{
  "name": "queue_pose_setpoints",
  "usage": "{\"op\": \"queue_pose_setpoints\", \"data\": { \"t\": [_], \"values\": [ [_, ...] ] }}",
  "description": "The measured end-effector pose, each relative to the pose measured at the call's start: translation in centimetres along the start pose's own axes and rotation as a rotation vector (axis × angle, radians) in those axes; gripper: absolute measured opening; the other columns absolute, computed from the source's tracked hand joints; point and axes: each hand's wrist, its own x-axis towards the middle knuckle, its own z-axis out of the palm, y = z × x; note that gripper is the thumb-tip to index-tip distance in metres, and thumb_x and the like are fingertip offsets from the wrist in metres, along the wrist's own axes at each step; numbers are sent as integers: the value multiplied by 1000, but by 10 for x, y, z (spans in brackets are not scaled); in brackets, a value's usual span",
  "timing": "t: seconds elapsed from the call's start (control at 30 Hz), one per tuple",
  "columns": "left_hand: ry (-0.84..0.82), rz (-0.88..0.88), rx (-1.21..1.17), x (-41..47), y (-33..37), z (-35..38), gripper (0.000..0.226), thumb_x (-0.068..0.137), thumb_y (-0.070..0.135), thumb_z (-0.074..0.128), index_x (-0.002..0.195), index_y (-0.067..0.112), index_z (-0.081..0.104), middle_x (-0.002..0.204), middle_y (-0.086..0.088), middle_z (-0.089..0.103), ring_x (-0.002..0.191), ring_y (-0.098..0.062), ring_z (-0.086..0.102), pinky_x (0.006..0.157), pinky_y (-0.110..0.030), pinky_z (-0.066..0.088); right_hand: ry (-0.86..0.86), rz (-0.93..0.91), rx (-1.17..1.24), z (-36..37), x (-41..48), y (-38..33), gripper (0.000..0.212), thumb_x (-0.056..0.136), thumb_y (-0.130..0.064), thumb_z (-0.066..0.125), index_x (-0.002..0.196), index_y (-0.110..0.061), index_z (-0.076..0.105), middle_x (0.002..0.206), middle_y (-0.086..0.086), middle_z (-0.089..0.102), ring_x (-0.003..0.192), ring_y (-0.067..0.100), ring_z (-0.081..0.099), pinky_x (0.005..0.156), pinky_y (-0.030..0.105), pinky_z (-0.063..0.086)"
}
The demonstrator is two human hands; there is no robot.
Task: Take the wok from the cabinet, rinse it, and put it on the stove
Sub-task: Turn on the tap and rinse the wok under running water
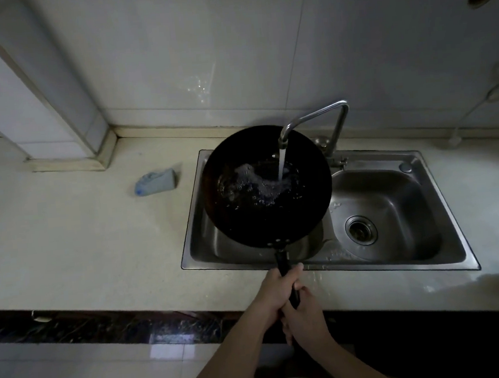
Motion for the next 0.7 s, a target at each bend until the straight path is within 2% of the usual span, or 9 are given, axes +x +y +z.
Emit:
{"op": "queue_pose_setpoints", "data": {
  "t": [0.1, 0.23, 0.3, 0.37, 0.5, 0.53, 0.6, 0.63, 0.7],
  "values": [
    [63, 63, 95, 1, -1, -2, 50, 94, 47, 61, 51, 22, 51, 61, -2, 57, 68, -21, 64, 71, -28, 47, -19, -55, -40, 0, 5, 1, 3, 96, -14, 57, 95, -13, 55, 63, 11, 63, 41, 13, 56, 42, 28, 44],
    [147, 94, 177, 2, 2, -7, 51, 95, 45, 59, 52, 19, 53, 56, 3, 59, 73, -24, 71, 71, -27, 50, -66, -89, -64, 1, 8, -3, 6, 97, -7, 54, 93, -4, 57, 58, 22, 63, 36, 24, 55, 34, 26, 41],
    [178, 104, 223, 4, 1, -7, 51, 93, 49, 59, 54, 18, 54, 58, 1, 61, 74, -24, 72, 74, -33, 53, -63, -104, -86, 2, 9, -4, 5, 95, -4, 54, 92, -5, 57, 59, 19, 65, 40, 24, 58, 36, 27, 43],
    [214, 97, 267, 7, 0, -8, 49, 90, 55, 58, 58, 17, 57, 62, -1, 64, 73, -23, 72, 76, -38, 55, -45, -122, -118, 3, 13, -2, 8, 93, -2, 55, 90, -8, 59, 62, 9, 67, 48, 16, 63, 42, 25, 47],
    [342, 75, 389, 9, 7, -7, 48, 93, 53, 56, 73, 11, 63, 74, -4, 68, 71, -18, 66, 63, -31, 47, -60, -93, -164, 9, 20, -6, 11, 92, -2, 58, 101, -8, 59, 79, -2, 66, 64, -2, 64, 55, 16, 49],
    [376, 78, 414, 10, 8, -7, 47, 94, 52, 56, 75, 9, 63, 76, -6, 68, 69, -17, 64, 59, -28, 44, -52, -85, -147, 12, 21, -7, 15, 93, -4, 58, 107, -7, 59, 84, -3, 64, 69, -2, 63, 60, 15, 49],
    [415, 91, 447, 10, 13, -7, 46, 96, 48, 56, 76, 7, 63, 73, -7, 68, 65, -15, 61, 54, -26, 41, -17, -36, -129, 16, 22, -10, 18, 95, -13, 57, 113, -13, 59, 92, -1, 63, 80, 12, 63, 69, 28, 53],
    [425, 104, 457, 11, 15, -7, 46, 97, 47, 56, 76, 6, 65, 72, -6, 69, 64, -14, 62, 56, -27, 45, -18, -13, -104, 17, 22, -12, 16, 96, -14, 56, 111, -15, 60, 91, 0, 64, 79, 15, 63, 68, 31, 53],
    [441, 117, 477, 10, 17, -6, 47, 97, 47, 55, 77, 6, 68, 69, -4, 70, 62, -13, 64, 62, -32, 51, -57, 31, -13, 16, 25, -14, 10, 96, -5, 55, 103, -8, 61, 78, 2, 65, 62, 7, 63, 54, 20, 50]
  ]
}}
